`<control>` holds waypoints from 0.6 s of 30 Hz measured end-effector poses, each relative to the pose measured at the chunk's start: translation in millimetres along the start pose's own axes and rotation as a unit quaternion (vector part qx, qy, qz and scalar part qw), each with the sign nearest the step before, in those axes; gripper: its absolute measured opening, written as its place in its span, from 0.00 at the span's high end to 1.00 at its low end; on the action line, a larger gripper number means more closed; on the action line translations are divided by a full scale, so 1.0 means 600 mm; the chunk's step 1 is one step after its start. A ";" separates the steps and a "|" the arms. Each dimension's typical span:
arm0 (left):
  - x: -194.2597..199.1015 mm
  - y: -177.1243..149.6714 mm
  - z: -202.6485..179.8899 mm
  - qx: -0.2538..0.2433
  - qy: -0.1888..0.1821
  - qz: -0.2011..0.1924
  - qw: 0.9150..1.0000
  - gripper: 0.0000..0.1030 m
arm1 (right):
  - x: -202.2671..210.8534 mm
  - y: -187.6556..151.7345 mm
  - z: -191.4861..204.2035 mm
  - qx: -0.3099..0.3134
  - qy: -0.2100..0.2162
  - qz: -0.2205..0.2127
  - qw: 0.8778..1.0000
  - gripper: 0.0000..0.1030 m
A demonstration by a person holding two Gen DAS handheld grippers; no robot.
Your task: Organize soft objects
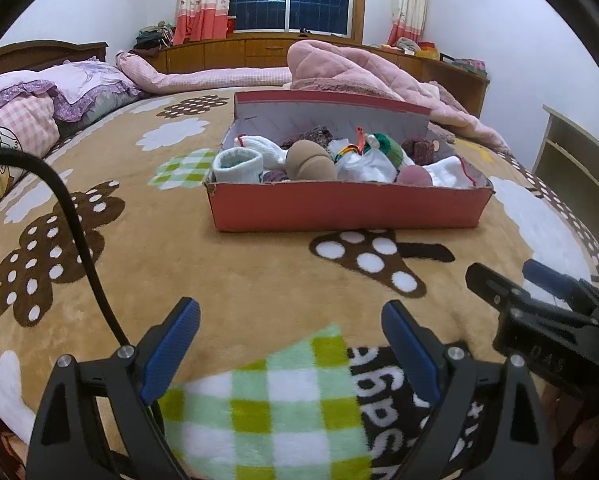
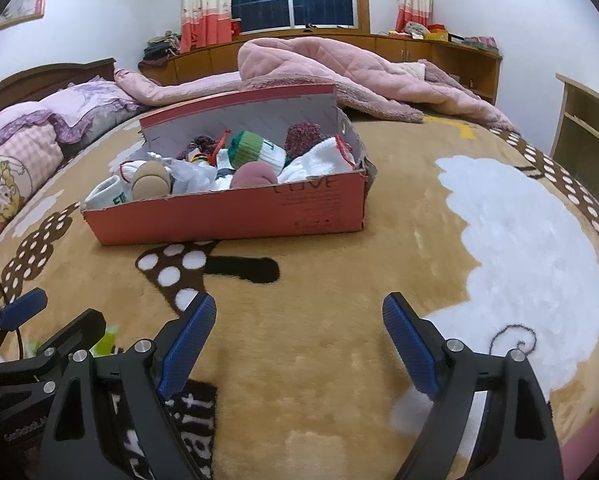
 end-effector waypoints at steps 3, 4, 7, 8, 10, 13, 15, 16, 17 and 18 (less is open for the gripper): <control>0.000 0.001 -0.001 -0.004 0.000 -0.003 1.000 0.08 | 0.003 0.002 0.001 0.003 -0.001 -0.005 1.000 0.15; 0.001 0.001 -0.002 -0.006 0.000 -0.004 1.000 0.08 | 0.004 0.002 0.001 0.002 -0.001 -0.006 1.000 0.15; 0.001 0.000 -0.004 -0.009 -0.002 -0.004 1.000 0.08 | 0.005 0.002 -0.001 0.000 -0.002 -0.007 1.000 0.15; 0.001 0.000 -0.003 -0.008 -0.003 -0.003 1.000 0.08 | 0.005 0.003 -0.001 0.000 -0.003 -0.008 1.000 0.15; 0.001 -0.001 -0.004 -0.008 -0.002 -0.003 1.000 0.08 | 0.006 0.004 -0.001 0.001 -0.002 -0.009 1.000 0.15; 0.001 -0.002 -0.007 -0.009 -0.002 -0.001 1.000 0.08 | 0.008 0.004 0.000 0.004 -0.003 -0.011 1.000 0.15; 0.002 -0.002 -0.007 -0.009 -0.003 -0.002 1.000 0.08 | 0.009 0.005 0.001 0.005 -0.003 -0.012 1.000 0.15; 0.002 -0.003 -0.008 -0.009 -0.003 -0.002 1.000 0.08 | 0.009 0.005 0.001 0.005 -0.003 -0.013 1.000 0.15; 0.002 -0.004 -0.009 -0.010 -0.004 -0.001 1.000 0.08 | 0.009 0.005 0.001 0.005 -0.003 -0.013 1.000 0.15; 0.002 -0.004 -0.009 -0.010 -0.004 -0.001 1.000 0.08 | 0.010 0.005 0.001 0.006 -0.003 -0.014 1.000 0.15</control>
Point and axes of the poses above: each gripper's, at about its wrist camera, not at the fingertips, and x roughly against the way its jaws point, z to its left, y to its top, the point moved 10 cm from there along -x, roughly the way its jaws point, and after that the axes turned 8 degrees about x, right-handed, at the moved point
